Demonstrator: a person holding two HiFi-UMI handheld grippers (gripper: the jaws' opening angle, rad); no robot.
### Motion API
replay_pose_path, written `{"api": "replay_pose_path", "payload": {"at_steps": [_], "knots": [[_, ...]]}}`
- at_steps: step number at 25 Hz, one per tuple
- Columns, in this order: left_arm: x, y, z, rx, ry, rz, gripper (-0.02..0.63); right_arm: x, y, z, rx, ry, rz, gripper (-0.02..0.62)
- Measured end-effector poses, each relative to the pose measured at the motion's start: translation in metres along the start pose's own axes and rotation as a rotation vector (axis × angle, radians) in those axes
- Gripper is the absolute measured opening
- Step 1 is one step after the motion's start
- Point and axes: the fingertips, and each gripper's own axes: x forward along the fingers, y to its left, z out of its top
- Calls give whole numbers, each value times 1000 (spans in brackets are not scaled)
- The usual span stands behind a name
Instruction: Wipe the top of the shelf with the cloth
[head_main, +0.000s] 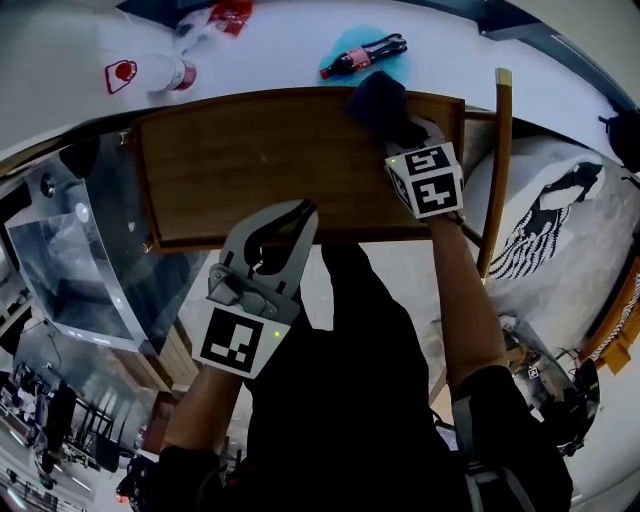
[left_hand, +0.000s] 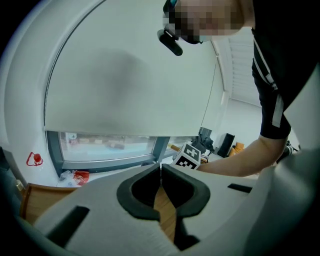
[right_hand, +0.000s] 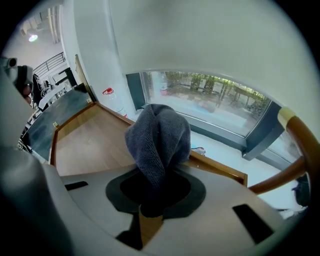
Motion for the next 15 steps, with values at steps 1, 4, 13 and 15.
{"api": "replay_pose_path", "payload": {"at_steps": [1,4,13,15], "knots": [[3,-2,1,3,-1,-4,26,-2,-4,-2,7,1,-6,54],[9,-9,4,11,-4,-17,28,-7,-16,-9,23,3,-23,55],[14,-17,6,16,-2,-34,26,-16,-30,-17,41,15,-65,54],[9,-15,6,14,-7,-29,27,-18,-26,-13,28,8,-68,54]]}}
